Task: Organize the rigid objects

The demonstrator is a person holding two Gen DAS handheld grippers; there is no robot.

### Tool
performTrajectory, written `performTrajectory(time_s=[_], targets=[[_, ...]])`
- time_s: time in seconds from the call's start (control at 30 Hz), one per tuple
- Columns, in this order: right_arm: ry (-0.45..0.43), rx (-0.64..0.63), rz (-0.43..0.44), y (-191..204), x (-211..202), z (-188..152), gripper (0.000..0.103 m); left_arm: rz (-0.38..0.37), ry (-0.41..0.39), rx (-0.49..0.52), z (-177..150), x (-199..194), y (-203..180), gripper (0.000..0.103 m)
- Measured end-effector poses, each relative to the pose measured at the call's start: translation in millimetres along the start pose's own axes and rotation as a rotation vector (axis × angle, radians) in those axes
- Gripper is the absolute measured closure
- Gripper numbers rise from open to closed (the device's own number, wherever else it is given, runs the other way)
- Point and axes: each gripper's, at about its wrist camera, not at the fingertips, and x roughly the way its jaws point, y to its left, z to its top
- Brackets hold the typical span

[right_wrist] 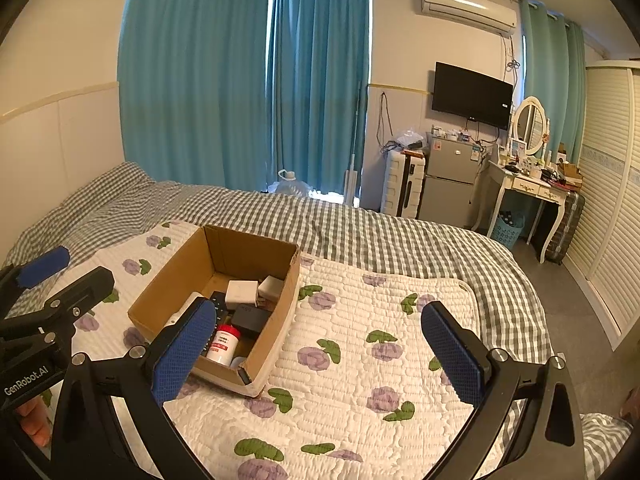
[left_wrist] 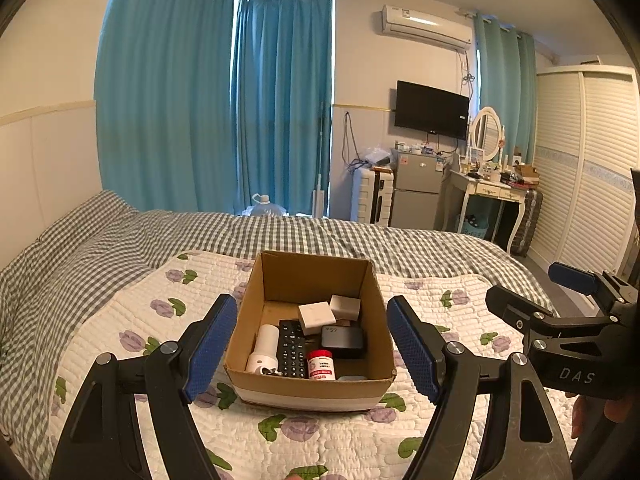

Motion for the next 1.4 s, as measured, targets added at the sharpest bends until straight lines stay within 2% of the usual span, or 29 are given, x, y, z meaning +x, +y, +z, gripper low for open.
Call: performTrajectory(time_s=[1.4], targets=[[0.015,0.007,-0.003,1.8,2.0,-4.5,0.000,0.001,0.009,0.019,-4.2,3.0,-3.1,0.022]])
